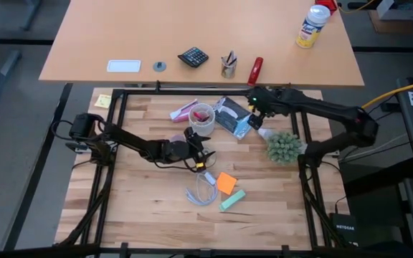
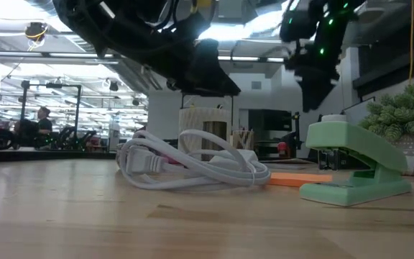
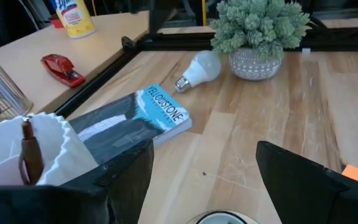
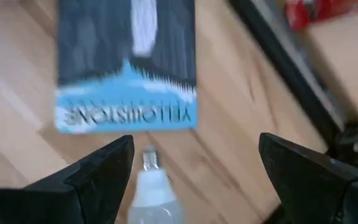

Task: Screw lightbulb
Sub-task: Insert the lightbulb into the lamp

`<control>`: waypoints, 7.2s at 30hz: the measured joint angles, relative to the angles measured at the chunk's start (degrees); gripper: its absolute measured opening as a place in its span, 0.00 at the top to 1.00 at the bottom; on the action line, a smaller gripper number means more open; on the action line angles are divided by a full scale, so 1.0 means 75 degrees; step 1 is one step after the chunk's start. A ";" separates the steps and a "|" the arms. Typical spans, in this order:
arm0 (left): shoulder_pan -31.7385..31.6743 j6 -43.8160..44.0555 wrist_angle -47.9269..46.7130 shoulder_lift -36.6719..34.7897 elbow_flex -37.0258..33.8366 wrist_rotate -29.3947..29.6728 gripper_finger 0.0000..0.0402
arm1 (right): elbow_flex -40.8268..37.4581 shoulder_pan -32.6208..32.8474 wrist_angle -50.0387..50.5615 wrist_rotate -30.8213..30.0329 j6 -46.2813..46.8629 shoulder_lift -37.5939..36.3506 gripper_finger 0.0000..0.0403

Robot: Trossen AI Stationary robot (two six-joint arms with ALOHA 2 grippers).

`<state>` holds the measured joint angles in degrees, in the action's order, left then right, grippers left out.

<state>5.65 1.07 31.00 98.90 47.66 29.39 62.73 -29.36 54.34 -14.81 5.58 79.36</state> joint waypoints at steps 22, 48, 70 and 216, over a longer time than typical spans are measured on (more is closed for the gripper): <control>0.0000 0.0087 -0.0708 -0.0047 -0.0006 0.0002 0.32 | 0.0004 -0.0239 0.0956 0.1666 0.0004 0.2692 0.13; -0.0002 0.0202 -0.0743 -0.0044 -0.0006 -0.0001 0.32 | -0.0122 -0.0232 0.0921 0.1235 -0.0076 0.3566 0.60; -0.0002 0.0209 -0.0741 -0.0044 -0.0006 0.0002 0.32 | -0.0119 0.1179 0.1452 0.0112 -0.0599 0.3382 0.56; 0.0041 0.1824 -0.4057 -0.3151 -0.0291 0.0060 0.32 | -0.0446 0.4963 -0.4282 -0.1749 -0.9127 0.3514 0.50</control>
<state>5.96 14.75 0.58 75.26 45.47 29.85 59.39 7.86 22.22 -27.93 -62.87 105.71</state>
